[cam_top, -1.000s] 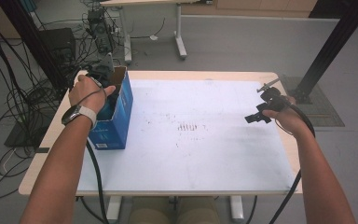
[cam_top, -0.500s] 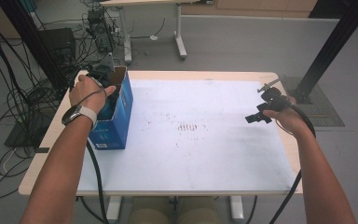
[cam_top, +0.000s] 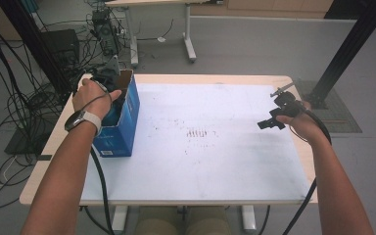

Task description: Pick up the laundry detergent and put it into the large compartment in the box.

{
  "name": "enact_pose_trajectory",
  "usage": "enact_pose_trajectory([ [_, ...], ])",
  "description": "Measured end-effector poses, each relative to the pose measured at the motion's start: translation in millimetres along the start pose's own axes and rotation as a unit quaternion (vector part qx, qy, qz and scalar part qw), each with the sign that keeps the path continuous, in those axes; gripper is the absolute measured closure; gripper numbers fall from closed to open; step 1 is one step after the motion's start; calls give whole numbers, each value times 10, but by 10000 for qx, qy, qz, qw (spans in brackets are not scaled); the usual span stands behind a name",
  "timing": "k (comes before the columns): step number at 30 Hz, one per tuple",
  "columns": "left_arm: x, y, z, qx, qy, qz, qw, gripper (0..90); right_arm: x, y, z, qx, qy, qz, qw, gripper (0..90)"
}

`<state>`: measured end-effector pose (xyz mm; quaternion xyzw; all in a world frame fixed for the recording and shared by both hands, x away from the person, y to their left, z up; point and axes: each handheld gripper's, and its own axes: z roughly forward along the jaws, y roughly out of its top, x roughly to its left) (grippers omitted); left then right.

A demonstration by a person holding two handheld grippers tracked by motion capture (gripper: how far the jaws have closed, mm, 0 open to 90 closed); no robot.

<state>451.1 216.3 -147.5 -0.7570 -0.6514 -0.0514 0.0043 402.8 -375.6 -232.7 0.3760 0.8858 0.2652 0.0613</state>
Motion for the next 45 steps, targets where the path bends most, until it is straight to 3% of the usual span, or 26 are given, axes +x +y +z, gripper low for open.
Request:
enact_pose_trajectory([
  [45,12,-8,2,-45,-82,29,10000,371,8,-29,5,-7,-13,26,10000,146],
])
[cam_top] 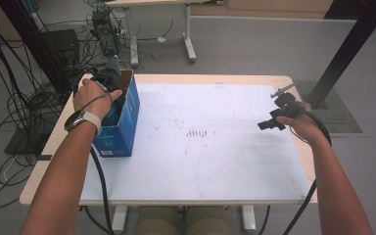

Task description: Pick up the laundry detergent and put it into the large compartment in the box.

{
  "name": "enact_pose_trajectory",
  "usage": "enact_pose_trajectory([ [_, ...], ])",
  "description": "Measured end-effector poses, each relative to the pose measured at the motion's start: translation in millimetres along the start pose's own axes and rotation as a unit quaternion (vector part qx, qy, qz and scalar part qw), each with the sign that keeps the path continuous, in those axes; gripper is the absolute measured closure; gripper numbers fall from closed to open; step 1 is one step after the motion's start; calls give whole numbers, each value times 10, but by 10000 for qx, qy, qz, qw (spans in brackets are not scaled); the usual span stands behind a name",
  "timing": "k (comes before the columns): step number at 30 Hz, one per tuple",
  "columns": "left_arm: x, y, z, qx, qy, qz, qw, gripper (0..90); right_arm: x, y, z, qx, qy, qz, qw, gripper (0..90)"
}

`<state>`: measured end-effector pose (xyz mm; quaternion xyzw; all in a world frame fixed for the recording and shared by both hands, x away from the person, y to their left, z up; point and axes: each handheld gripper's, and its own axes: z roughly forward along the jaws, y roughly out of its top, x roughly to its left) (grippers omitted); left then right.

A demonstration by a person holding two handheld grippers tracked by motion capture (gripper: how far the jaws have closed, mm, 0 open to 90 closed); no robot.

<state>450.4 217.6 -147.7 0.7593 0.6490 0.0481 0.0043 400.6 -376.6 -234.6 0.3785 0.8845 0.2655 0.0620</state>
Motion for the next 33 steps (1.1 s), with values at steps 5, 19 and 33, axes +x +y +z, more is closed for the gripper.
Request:
enact_pose_trajectory([
  [5,11,2,11,-7,-37,16,10000,355,0,-12,7,-3,8,7,10000,146],
  [19,86,-14,10,-16,-145,89,9999,278,-6,-26,12,-1,7,21,10000,145],
  [33,98,-67,-143,-120,-193,188,9996,196,4,-55,9,-34,10,21,10000,145],
])
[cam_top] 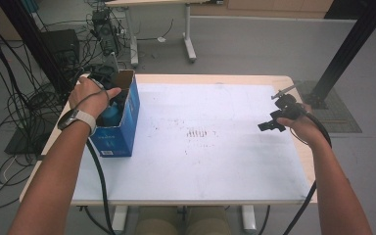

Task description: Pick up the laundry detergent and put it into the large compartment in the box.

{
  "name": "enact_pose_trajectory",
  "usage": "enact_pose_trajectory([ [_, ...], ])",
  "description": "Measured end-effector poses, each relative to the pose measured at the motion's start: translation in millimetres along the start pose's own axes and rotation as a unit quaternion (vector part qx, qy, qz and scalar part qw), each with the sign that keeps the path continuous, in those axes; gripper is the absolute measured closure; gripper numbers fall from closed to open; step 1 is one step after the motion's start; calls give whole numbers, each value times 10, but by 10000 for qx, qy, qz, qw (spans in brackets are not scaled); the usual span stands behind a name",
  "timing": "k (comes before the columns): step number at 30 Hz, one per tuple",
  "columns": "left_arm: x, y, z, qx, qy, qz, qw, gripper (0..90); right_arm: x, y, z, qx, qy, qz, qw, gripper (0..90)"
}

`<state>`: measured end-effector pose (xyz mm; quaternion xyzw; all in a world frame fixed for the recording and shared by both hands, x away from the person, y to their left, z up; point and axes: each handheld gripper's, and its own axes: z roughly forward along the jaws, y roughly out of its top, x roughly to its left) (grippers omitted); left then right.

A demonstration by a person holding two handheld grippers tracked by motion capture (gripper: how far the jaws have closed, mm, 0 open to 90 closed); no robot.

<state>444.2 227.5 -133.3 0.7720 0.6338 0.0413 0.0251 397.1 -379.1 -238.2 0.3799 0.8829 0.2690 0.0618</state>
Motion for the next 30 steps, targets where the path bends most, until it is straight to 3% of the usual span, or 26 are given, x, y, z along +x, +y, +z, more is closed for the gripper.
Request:
enact_pose_trajectory([
  [4,16,-18,-61,-29,-81,26,10000,143,8,4,-14,-18,-6,-4,10000,145],
  [7,-17,-26,-127,-63,-50,135,9999,132,12,9,-18,-23,-7,-7,10000,145],
  [19,-97,-50,-393,-234,-105,241,9994,102,41,3,-82,-55,-38,-30,10000,145],
  [25,-121,-100,-617,-397,-91,325,9986,83,48,-13,-140,-65,-79,-19,9999,145],
  [30,-134,-157,-815,-564,-140,553,9968,73,64,-14,-174,-94,-82,-36,9999,145],
])
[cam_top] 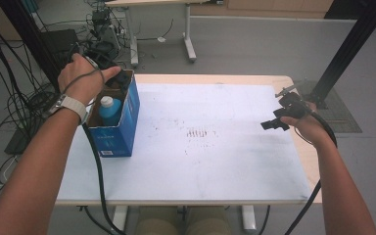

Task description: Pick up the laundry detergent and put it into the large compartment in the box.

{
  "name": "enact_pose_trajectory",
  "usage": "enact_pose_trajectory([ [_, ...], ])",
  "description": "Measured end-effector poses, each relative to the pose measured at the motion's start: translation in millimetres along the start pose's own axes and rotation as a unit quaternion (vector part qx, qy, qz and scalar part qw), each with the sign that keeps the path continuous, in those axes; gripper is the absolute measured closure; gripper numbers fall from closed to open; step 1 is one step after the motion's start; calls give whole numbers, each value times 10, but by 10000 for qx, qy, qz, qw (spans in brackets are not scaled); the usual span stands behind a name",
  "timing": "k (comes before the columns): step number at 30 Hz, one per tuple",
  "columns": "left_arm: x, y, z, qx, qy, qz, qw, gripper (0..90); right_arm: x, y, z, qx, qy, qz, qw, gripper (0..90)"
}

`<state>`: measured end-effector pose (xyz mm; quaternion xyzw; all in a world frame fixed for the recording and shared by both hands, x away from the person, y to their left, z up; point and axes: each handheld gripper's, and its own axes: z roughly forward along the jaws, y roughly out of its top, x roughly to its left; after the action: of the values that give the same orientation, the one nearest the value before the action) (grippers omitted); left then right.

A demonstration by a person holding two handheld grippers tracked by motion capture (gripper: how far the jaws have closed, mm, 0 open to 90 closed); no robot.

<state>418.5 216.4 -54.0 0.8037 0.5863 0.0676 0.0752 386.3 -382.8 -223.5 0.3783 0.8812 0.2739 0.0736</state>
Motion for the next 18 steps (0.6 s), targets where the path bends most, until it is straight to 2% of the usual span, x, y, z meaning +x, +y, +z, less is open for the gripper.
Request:
enact_pose_trajectory([
  [2,5,-39,-102,-143,-84,96,9998,67,4,-1,-10,-6,-3,-3,10000,145],
  [9,-73,-61,-363,-228,-167,652,9975,54,9,-19,-40,-32,-8,-3,10000,145],
  [12,-107,-77,-448,-289,-299,895,9951,44,18,-22,-48,-38,-6,-18,10000,145],
  [14,-175,-79,-495,-312,-308,1076,9932,44,24,-19,-51,-35,-6,-28,10000,145],
  [15,-203,-68,-516,-299,-369,1200,9916,43,26,-17,-52,-34,-7,-37,10000,145],
  [18,-286,-32,-532,-229,-485,1381,9890,43,38,2,-58,-18,-4,-49,10000,145],
])
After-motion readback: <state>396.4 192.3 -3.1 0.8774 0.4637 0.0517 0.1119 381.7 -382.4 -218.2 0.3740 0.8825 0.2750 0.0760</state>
